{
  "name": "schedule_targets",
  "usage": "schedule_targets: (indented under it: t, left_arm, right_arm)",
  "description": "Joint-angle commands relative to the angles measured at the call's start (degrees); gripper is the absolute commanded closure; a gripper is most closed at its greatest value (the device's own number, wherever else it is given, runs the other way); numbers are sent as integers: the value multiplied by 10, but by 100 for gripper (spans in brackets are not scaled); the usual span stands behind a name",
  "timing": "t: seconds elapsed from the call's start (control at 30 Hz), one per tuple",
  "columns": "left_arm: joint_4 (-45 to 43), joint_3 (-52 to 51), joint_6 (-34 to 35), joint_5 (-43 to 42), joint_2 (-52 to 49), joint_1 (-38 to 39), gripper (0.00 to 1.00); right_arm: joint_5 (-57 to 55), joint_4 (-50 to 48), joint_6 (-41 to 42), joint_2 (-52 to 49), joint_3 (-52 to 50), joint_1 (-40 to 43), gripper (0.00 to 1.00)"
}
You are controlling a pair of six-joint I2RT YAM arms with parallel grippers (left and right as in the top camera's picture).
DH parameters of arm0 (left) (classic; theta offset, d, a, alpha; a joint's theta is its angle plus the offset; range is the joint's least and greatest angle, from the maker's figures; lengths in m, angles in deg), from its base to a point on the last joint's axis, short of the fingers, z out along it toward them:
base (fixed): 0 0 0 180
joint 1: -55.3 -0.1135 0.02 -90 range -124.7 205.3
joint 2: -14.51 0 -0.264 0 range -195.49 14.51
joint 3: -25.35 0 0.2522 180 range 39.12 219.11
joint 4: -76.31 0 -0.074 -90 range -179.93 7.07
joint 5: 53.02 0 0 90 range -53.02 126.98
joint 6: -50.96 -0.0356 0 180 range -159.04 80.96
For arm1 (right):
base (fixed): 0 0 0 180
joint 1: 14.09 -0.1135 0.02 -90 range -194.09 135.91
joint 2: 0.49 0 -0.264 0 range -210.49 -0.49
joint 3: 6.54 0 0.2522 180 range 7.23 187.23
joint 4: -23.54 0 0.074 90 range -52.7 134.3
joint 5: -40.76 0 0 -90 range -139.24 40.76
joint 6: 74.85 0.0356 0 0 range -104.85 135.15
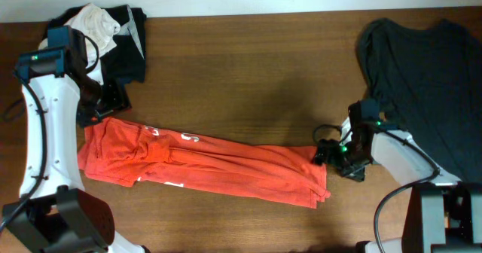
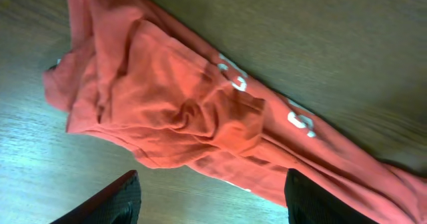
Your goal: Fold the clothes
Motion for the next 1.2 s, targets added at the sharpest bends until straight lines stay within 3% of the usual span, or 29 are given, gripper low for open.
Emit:
schedule_targets:
  t: [0.0,0.07,0.1,0.17,0.27,0.37,0.47,0.63,0.77,0.83,1.03,1.17]
  left_arm:
    - [5,8,-2,-15,9,4,31]
    - [5,8,-2,-15,9,4,31]
    - [8,8,-2,-15,9,4,31]
    - [13,7,-2,-15,9,4,20]
    - [13,7,-2,-15,9,4,18]
    - [14,7,-2,-15,9,4,16]
    - [18,7,-2,-15,9,4,13]
    - [23,7,-5,-15,9,4,13]
    - [24,7,-5,-15,9,4,13]
    - [24,7,-5,-27,9,4,13]
    - [17,7,-5,-36,9,4,13]
    - [18,7,-5,-34,9,4,13]
  right_arm:
    - [62,-4,-18,13,-28,-6,2]
    - [92,-26,-18,13,-59,-6,4]
    - [109,-39,-18,13,-74,-6,11]
    - [148,-79,-15,13,-116,-6,28]
    - [149,-103,7,13,-143,-6,50]
    - [138,-106,20,13,-145,-6,96]
    - [66,-91,54,13,-117,-4,96]
    - [-102,66,79,13,36,58,96]
    - [-113,202,54,14,173,76,96]
    - [-58,240,5,15,212,47,96]
    - [71,160,7,15,214,-73,96]
    - [78,96,70,5,214,-159,96]
